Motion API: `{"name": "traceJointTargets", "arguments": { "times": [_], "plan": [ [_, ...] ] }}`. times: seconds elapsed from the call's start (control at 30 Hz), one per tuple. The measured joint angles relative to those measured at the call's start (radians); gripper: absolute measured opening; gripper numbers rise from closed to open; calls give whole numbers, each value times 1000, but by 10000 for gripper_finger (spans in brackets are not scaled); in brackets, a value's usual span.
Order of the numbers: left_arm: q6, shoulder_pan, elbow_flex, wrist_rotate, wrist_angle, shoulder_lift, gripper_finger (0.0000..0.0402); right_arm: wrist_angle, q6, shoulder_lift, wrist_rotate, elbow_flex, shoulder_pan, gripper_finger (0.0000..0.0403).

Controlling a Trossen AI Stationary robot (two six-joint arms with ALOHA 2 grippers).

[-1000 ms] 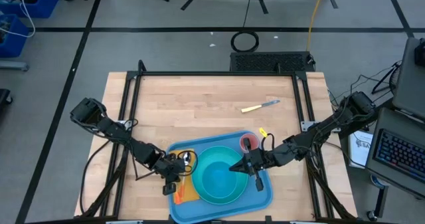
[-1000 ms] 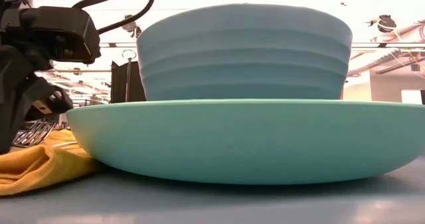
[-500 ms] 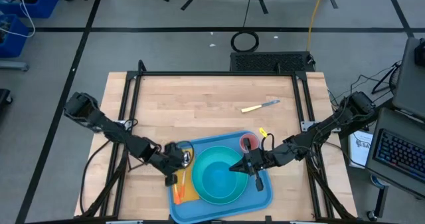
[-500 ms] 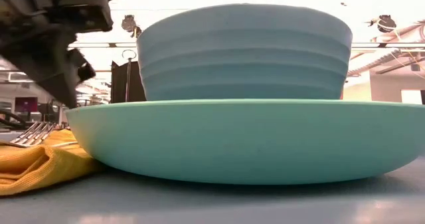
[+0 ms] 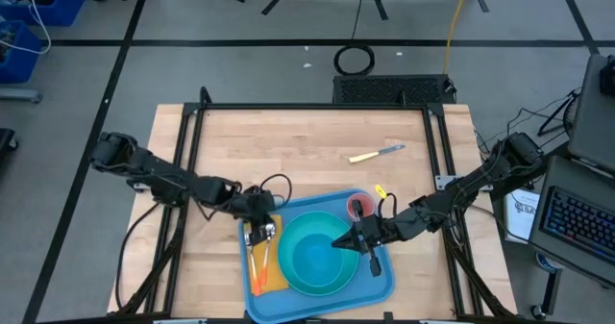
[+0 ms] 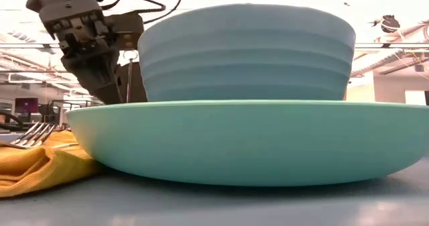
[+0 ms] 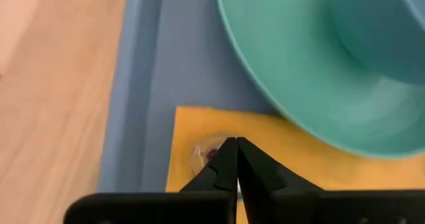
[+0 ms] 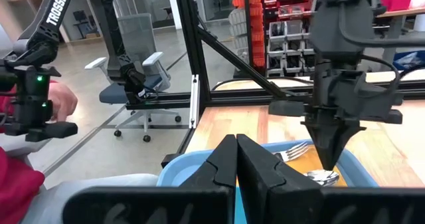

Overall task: Set up tray
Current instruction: Adjust the spoon on the napkin

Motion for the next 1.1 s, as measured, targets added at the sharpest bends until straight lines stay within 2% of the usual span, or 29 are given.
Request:
{"name": "traceJointTargets", "arguments": {
  "times": [0.07,0.27,0.63,1.1],
  "plan": [
    [19,20,0,49,-19,0,22,-3,0,0,0,0,0,0],
    [74,55,0,96,-70,0,58,-4,4,0,0,0,0,0],
    [110,88,0,68,-88,0,140,-9,4,0,0,0,0,0],
    [135,129,-2,135,-106,25,147,-15,4,0,0,0,0,0]
  ]
}}
